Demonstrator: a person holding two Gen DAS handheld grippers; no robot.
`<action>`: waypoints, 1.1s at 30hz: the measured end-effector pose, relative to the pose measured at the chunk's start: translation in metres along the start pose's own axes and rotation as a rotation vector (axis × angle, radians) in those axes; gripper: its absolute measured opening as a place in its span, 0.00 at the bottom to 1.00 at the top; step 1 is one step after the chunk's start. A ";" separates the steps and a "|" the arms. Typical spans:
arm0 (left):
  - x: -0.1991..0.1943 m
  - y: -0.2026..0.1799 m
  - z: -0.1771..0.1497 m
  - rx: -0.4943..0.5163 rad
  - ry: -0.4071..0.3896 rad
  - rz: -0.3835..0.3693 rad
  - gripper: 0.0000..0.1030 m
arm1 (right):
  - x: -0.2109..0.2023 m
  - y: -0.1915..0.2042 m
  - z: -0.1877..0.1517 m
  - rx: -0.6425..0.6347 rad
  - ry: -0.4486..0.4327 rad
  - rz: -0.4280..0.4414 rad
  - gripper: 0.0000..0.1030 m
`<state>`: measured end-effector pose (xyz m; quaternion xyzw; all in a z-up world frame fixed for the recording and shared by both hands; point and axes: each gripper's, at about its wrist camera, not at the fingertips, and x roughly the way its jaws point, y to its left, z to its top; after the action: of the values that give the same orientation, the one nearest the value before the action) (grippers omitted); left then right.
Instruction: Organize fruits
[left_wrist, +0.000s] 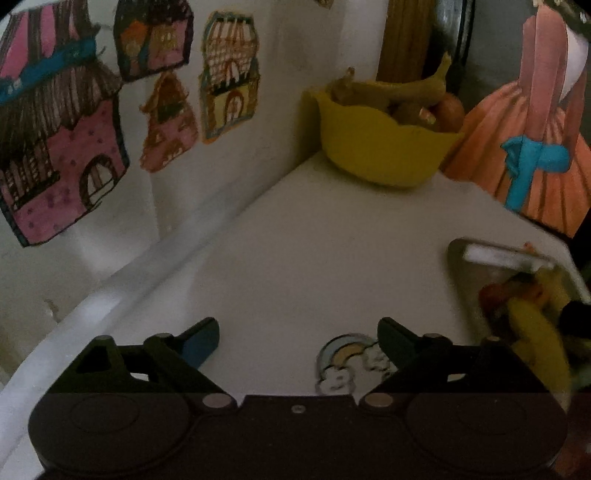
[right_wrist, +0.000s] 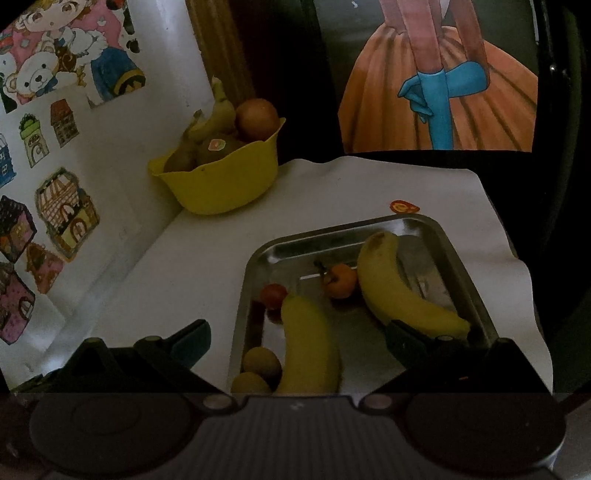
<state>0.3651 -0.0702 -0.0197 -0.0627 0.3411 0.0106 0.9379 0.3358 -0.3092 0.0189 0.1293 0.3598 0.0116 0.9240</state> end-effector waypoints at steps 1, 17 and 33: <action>-0.004 -0.004 0.002 -0.010 -0.009 -0.016 0.90 | -0.001 -0.001 0.000 0.002 -0.003 -0.004 1.00; -0.031 -0.102 -0.020 -0.144 -0.024 -0.252 0.91 | -0.045 -0.066 0.004 0.069 -0.102 -0.125 1.00; -0.061 -0.079 -0.034 -0.113 -0.188 -0.217 0.96 | -0.061 -0.092 -0.021 0.050 -0.246 -0.100 1.00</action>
<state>0.3014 -0.1509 0.0026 -0.1506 0.2420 -0.0660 0.9562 0.2699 -0.4008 0.0219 0.1345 0.2498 -0.0593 0.9571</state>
